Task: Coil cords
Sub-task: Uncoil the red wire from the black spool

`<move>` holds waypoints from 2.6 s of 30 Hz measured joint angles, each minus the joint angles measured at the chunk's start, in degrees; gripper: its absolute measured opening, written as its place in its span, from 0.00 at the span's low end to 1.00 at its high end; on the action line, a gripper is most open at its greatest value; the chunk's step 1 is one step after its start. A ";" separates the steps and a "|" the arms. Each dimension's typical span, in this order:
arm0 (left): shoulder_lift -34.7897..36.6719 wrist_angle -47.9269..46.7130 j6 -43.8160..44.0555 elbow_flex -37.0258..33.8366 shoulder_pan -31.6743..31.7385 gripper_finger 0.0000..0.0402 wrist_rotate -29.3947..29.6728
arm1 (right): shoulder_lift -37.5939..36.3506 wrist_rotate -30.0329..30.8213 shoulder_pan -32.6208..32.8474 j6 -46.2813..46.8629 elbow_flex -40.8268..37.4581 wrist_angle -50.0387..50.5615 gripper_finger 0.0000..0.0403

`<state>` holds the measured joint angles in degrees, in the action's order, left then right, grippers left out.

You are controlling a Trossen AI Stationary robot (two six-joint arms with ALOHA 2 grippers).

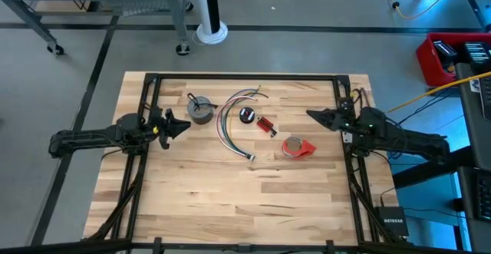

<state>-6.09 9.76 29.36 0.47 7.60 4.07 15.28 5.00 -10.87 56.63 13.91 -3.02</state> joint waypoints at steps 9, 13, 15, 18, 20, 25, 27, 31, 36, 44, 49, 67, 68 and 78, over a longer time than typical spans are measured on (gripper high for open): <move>-4.65 8.33 -20.55 0.00 0.00 0.14 1.07 | 17.45 5.03 -0.04 0.19 0.02 -14.22 0.40; -6.91 13.52 -22.38 0.00 -0.02 0.14 5.40 | 26.26 6.07 -0.04 2.04 0.17 -19.56 0.40; -8.01 13.86 -18.77 0.00 0.00 0.14 6.47 | 30.86 6.05 -0.04 3.83 1.57 -19.75 0.40; -10.05 13.42 -11.37 0.00 -0.01 0.14 6.53 | 38.03 5.24 -0.04 6.04 5.06 -19.29 0.40; -11.94 13.39 -6.97 0.00 -0.02 0.14 6.52 | 43.09 3.69 -0.04 6.16 8.10 -18.97 0.41; -17.34 13.38 -4.24 0.00 0.00 0.14 6.54 | 55.12 1.39 -0.05 5.48 19.32 -10.02 0.41; -19.03 13.46 -4.24 0.00 0.00 0.14 6.54 | 59.36 1.34 -0.61 3.98 24.87 -1.94 0.41; -21.13 13.63 -4.24 0.00 0.00 0.14 6.56 | 66.96 0.67 -2.14 1.71 34.67 8.87 0.41; -21.90 13.56 -4.22 0.02 0.00 0.14 6.56 | 74.23 -3.85 -4.09 -2.74 41.75 9.53 0.41; -21.86 13.40 -4.22 0.02 -0.09 0.13 6.54 | 80.42 -7.59 -8.38 -3.17 44.78 10.15 0.41; -21.82 13.38 -4.22 0.02 -0.09 0.13 6.54 | 81.94 -7.61 -10.67 -3.17 44.81 12.13 0.41; -21.82 13.31 -4.22 0.02 -0.07 0.13 6.52 | 89.84 -15.50 -11.30 -1.52 44.81 6.02 0.41; -21.82 13.33 -4.22 0.02 -0.07 0.13 6.52 | 90.00 -15.24 -11.28 -1.51 44.81 6.04 0.41; -21.82 13.27 -4.22 0.02 -0.07 0.13 6.54 | 90.52 -15.05 -11.28 -1.54 44.81 4.59 0.41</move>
<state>-27.90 23.03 25.15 0.49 7.53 10.61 105.81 -10.04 -22.15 55.08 58.72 1.57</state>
